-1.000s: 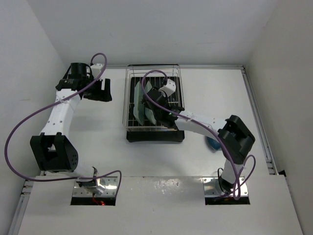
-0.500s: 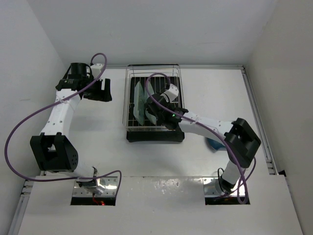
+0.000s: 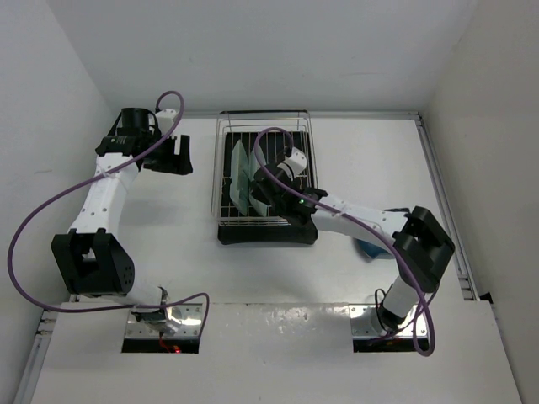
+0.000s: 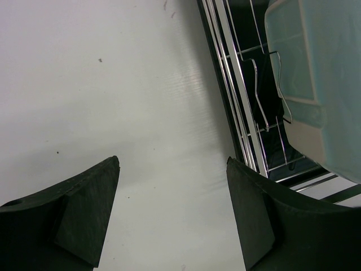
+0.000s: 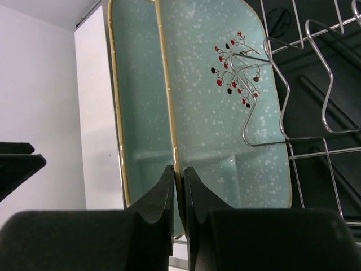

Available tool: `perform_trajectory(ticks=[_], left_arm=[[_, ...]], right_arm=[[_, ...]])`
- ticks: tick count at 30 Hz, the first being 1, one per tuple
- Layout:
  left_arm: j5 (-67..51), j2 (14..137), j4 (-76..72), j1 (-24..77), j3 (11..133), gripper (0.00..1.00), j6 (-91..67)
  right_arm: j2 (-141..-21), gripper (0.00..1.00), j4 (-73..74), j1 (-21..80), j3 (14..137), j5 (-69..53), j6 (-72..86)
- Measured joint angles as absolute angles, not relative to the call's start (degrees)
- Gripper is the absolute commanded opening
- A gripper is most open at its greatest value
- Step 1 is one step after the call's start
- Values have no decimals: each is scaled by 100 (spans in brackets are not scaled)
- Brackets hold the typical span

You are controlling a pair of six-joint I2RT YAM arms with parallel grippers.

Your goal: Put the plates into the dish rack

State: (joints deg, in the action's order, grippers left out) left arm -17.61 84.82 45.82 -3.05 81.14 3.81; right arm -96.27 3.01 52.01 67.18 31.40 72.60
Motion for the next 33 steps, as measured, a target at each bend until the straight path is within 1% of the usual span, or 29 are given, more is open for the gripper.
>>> perform_trajectory(ticks=[3,6,7,10,11,12,13,14,16,18,20,21,22,24,26,27,28,29,30,32,33], left_arm=[[-1761,8482,4582,-305,8114,81,381],[-1761,8482,4580,-305,8114,81,381],[-1761,8479,4582,-305,8114,81,381],[-1761,8468,4580,-305,8114,81,381],[-1761,8464,4582,-305,8114,81,381],[-1761,8462,4580,-305,8114,81,381],[-1761,8460,4580,-305,8114,81,381],[-1761,8458,4582,-305,8114,81,381],[-1761,8453,4582,-305,8114,81,381],[-1761,8451,4580,-305,8114,81,381],[-1763,8451,4580,-305,8114,81,381],[-1763,8451,4582,-305,8114,81,381],[-1761,8451,4582,-305,8114,81,381],[-1763,8451,4584,-305,8114,81,381],[-1763,8451,4584,-305,8114,81,384],[-1763,8451,4587,-305,8117,81,381],[-1763,8451,4587,-305,8117,81,384],[-1763,8451,4587,-307,8119,81,388],[-1763,8451,4589,-305,8119,81,390],[-1774,8451,4591,-307,8123,81,399],[-1780,8451,4591,-307,8125,81,401]], right_arm=[[-9592,4,331,5201,6716,3094,7317],[-9561,18,373,5203,6707,3081,7395],[-9555,28,397,5207,6707,3081,7411],[-9531,48,484,5218,6685,3092,7430],[-9520,59,499,5218,6672,3089,7376],[-9509,67,506,5218,6670,3085,7286],[-9500,72,495,5216,6670,3079,7133],[-9478,81,489,5207,6670,3030,6917],[-9411,91,543,5148,6707,2836,6403],[-9358,98,709,5059,6904,2620,5922],[-9284,99,1144,4880,7308,2346,5354],[-9209,96,1308,4779,7459,2263,5159],[-9048,90,1533,4635,7588,2187,4947],[-8600,84,1992,4283,7653,2139,4724],[-7985,79,2447,3739,7557,2106,4587],[-7675,79,2641,3450,7452,2104,4560],[-7391,82,2871,3092,7330,2104,4547],[-7094,90,3028,2593,7100,1920,4543],[-6877,95,3229,2143,6906,1802,4547],[-6608,100,3461,1127,6366,1573,4506],[-6578,100,3616,672,6119,1533,4499]])
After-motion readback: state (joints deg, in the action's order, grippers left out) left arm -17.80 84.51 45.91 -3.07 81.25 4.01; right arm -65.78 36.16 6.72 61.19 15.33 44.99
